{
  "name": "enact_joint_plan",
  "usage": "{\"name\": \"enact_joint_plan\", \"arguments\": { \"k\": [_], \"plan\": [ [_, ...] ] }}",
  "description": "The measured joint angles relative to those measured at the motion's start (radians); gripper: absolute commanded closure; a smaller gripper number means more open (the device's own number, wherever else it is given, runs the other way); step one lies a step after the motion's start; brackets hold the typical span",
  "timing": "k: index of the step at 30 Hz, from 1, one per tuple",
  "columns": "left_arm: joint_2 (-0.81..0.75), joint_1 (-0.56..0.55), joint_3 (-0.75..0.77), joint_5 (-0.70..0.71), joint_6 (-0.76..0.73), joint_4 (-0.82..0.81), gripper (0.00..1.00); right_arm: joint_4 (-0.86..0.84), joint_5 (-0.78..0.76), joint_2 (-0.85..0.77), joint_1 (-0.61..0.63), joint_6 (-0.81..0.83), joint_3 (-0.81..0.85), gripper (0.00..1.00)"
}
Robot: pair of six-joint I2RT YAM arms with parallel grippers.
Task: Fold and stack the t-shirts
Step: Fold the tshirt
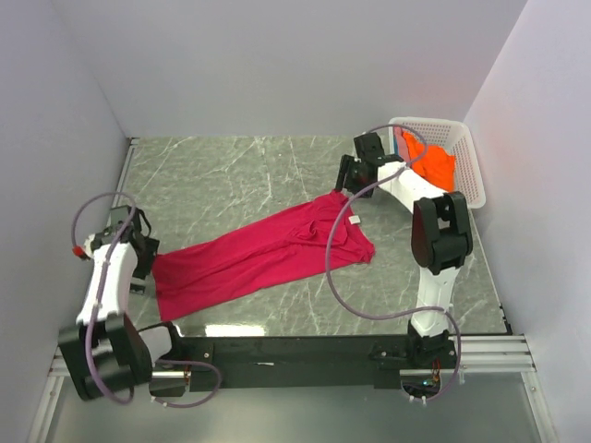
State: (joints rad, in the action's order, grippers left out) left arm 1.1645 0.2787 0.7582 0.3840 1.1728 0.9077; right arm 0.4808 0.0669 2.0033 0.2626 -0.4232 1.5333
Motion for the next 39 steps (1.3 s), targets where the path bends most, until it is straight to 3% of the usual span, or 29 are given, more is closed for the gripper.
{"name": "enact_joint_plan", "arguments": {
  "k": [5,8,13,21,27,34,39],
  "plan": [
    [-0.182,0.008,0.103,-0.177,-0.111,-0.074,0.01,-0.027,0.005,-0.135,0.018,0.009,-0.082,0.3],
    [-0.201,0.008,0.145,-0.285,-0.151,-0.148,0.0,-0.051,0.008,-0.278,0.067,-0.004,-0.208,0.3],
    [-0.134,0.008,0.163,-0.307,-0.165,-0.137,0.0,-0.082,0.037,-0.397,0.167,-0.041,-0.353,0.3],
    [-0.154,-0.042,0.078,-0.352,-0.166,-0.22,0.0,-0.089,0.047,-0.393,0.188,-0.116,-0.444,0.3],
    [0.05,-0.368,0.141,-0.319,-0.168,-0.282,0.01,-0.116,0.074,-0.309,0.176,-0.163,-0.446,0.3],
    [0.415,-0.475,0.205,-0.28,-0.196,-0.327,0.01,-0.118,0.128,-0.17,0.09,-0.177,-0.384,0.3],
    [0.499,-0.55,0.234,-0.271,-0.214,-0.312,0.0,-0.095,0.168,-0.018,0.043,-0.159,-0.193,0.3]
  ]
}}
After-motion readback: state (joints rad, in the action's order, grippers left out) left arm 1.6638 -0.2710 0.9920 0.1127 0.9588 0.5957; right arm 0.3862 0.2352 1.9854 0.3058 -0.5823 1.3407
